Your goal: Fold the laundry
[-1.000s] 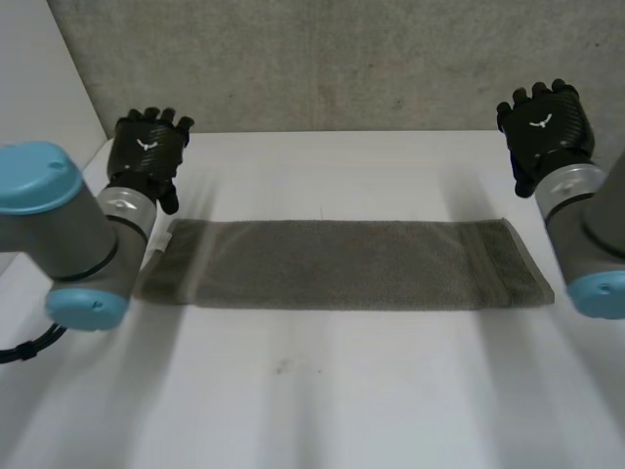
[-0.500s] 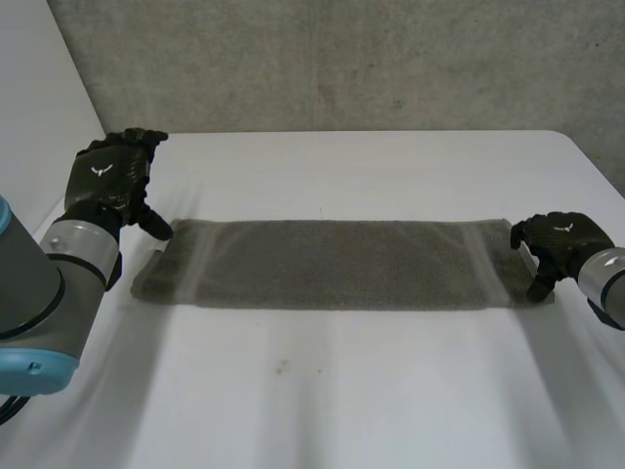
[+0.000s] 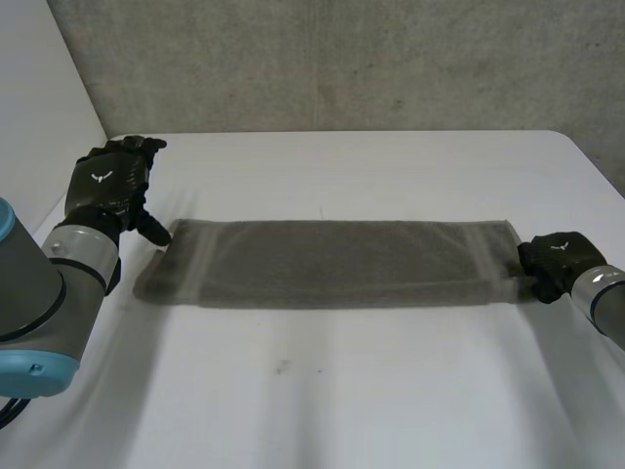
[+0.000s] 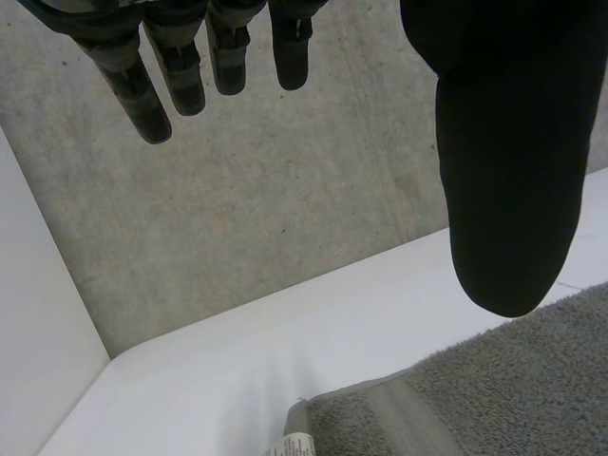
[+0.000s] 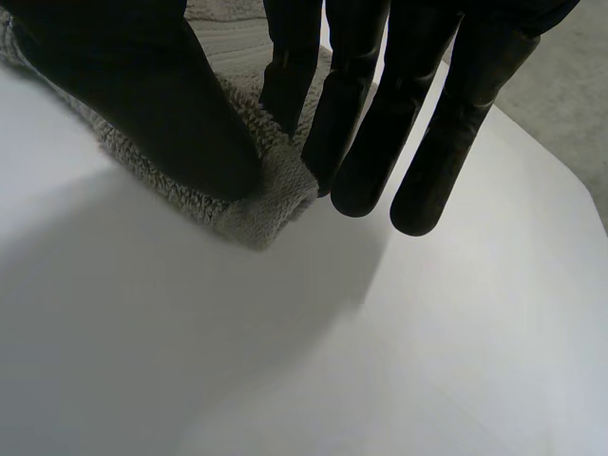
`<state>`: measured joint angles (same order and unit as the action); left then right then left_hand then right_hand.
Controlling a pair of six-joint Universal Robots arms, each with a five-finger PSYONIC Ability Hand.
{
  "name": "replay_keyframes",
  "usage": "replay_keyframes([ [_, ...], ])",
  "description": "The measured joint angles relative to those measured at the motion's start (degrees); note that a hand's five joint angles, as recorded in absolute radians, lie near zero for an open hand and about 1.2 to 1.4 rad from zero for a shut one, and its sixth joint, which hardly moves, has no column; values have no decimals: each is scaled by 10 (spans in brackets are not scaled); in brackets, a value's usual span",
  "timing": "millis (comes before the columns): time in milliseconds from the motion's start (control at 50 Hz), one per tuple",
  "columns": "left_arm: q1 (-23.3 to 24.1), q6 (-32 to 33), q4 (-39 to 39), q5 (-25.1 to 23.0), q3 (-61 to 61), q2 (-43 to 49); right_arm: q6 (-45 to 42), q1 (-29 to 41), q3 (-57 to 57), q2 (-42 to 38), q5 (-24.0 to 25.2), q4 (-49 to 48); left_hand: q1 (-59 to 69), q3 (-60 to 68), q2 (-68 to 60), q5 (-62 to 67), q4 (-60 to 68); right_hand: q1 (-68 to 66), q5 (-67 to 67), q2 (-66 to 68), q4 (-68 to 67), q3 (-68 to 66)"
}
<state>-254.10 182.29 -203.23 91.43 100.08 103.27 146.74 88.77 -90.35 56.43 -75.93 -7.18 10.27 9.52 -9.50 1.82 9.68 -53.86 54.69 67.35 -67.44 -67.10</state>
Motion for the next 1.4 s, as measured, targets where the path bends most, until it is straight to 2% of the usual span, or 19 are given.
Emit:
replay_keyframes([
  [120,-2,0,0,0,1,-1,-18,-25,14,8,-41,-6,0,0,0,0,0,0,5,1,-7,-5],
  [240,-3,0,1,0,2,-4,-94,-73,32,23,-125,-18,0,0,0,0,0,0,8,1,-7,-5],
  [320,-3,0,1,0,2,-5,-132,-88,37,33,-152,-29,0,0,0,0,-1,0,11,1,-7,-5],
  [400,-3,0,1,0,2,-5,-132,-66,38,59,-160,-59,0,0,0,0,-1,0,12,1,-8,-7],
  [520,-2,0,2,1,3,-6,-85,23,39,109,-142,-101,0,0,0,0,-1,-2,13,1,-9,-7],
  [540,-2,0,2,1,4,-6,-67,80,41,121,-123,-113,0,0,0,0,-1,-4,14,1,-9,-7],
  [600,-1,0,2,1,6,-7,-57,151,48,120,-92,-121,0,0,0,0,-1,-4,14,1,-9,-7],
  [700,0,0,2,0,10,-9,-56,293,71,80,-26,-130,0,0,0,0,-1,-6,15,1,-9,-8],
  [820,1,1,1,1,11,-11,-70,382,92,21,3,-132,0,0,0,0,-1,-6,15,1,-9,-9],
  [860,3,1,1,1,12,-11,-81,426,104,-24,8,-131,0,0,0,0,-1,-6,15,1,-9,-9],
  [900,4,1,1,1,13,-10,-91,448,111,-53,5,-128,0,0,0,0,-1,23,-19,-46,32,31],
  [960,6,1,1,2,17,-8,-98,462,115,-71,-5,-126,0,0,0,0,-1,207,-242,-289,278,274],
  [980,6,1,1,2,17,-8,-98,462,115,-71,-5,-126,0,0,0,0,-1,207,-242,-289,278,274],
  [1000,7,1,0,2,19,-7,-97,466,116,-70,-22,-125,0,0,0,0,-1,323,-398,-429,426,421],
  [1060,8,2,-1,2,22,-5,-82,463,113,-51,-45,-123,0,0,0,0,-1,389,-479,-503,511,504],
  [1140,9,2,-2,2,24,-3,-9,429,93,11,-89,-109,0,0,0,0,-1,418,-511,-543,542,550],
  [1240,9,2,-2,2,25,-2,86,366,54,74,-109,-56,0,0,0,0,-1,418,-511,-543,542,550],
  [1280,9,2,-2,2,26,-2,128,322,19,97,-105,-20,0,0,0,0,-1,418,-512,-543,542,550],
  [1400,12,2,-2,2,27,1,160,225,-71,113,-70,-2,0,0,0,0,-1,415,-508,-540,539,539],
])
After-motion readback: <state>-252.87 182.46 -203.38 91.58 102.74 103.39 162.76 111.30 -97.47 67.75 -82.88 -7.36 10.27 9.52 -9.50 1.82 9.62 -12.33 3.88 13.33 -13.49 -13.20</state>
